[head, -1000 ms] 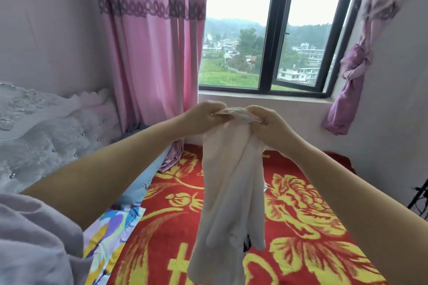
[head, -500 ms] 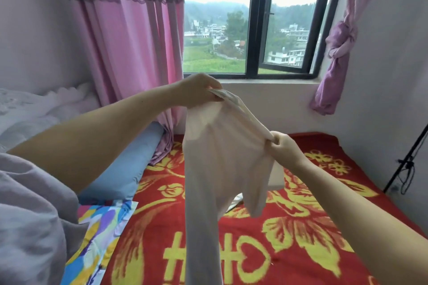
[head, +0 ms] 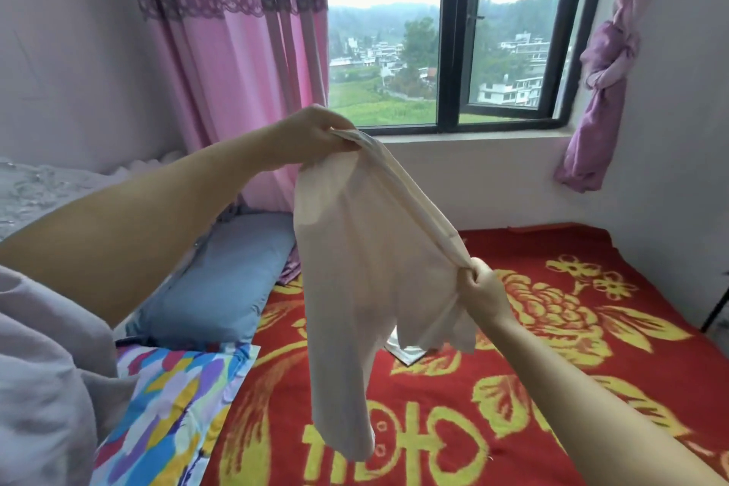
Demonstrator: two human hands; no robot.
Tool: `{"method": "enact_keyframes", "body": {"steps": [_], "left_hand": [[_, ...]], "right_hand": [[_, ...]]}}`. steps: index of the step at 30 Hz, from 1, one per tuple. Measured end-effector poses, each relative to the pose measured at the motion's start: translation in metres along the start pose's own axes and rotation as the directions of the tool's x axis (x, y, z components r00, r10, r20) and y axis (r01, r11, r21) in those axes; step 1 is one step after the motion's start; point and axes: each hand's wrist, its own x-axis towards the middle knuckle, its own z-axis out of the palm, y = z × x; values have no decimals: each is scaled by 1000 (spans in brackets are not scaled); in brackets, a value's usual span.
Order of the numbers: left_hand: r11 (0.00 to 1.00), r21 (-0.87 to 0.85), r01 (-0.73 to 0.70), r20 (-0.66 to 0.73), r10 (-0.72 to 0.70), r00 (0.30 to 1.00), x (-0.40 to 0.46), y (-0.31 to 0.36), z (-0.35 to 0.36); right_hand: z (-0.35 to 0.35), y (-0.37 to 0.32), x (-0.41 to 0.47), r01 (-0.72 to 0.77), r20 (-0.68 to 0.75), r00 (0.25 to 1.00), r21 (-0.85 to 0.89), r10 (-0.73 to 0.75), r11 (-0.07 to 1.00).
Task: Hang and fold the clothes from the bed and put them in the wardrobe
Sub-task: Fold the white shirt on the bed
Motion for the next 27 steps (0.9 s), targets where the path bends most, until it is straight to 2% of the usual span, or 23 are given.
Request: {"method": "enact_keyframes", "body": {"steps": [2, 3, 6, 8, 10, 11, 13, 16, 18, 20, 23, 25, 27], "left_hand": [[999, 27, 17, 2, -17, 1000, -4, -11, -7], [998, 48, 38, -3, -38, 999, -4, -18, -10], [989, 59, 137, -33, -135, 990, -5, -41, -13], [981, -15, 193, -46, -193, 980, -3, -56, -6], [973, -110, 201, -24, -205, 978, 2, -61, 15], [973, -132, 190, 7, -190, 982, 6, -59, 29], [977, -139, 165, 85, -154, 984, 23, -51, 61], [984, -115, 138, 104, -126, 987, 54, -32, 104], [979, -158, 125, 44, -120, 992, 73, -21, 129], [974, -199, 110, -41, -120, 992, 89, -11, 151], [953, -288, 91, -162, -142, 977, 100, -7, 171], [922, -375, 102, -174, -178, 968, 96, -12, 178], [875, -467, 126, -140, -214, 967, 80, -29, 182]], "right_hand": [[-11, -2, 4, 71, -92, 993, 19, -69, 997], [-18, -4, 6, 112, -73, 991, 30, -110, 993], [-44, -4, 12, 185, 164, 968, 40, -190, 982], [-57, 4, 15, 254, 294, 935, -159, -200, 954], [-61, 18, 17, 237, 361, 929, -413, -81, 879], [-62, 28, 18, 184, 346, 938, -509, 3, 841], [-69, 52, 20, 13, 216, 966, -585, 140, 811], [-112, 88, 25, -242, -56, 968, -487, 246, 839], [-151, 103, 31, -303, -190, 952, -475, 240, 826], [-185, 104, 39, -288, -307, 940, -487, 147, 824], [-217, 85, 44, -175, -435, 895, -539, -94, 824], [-225, 72, 39, -40, -409, 883, -555, -231, 831], [-224, 63, 23, 72, -302, 909, -563, -287, 823]]}}
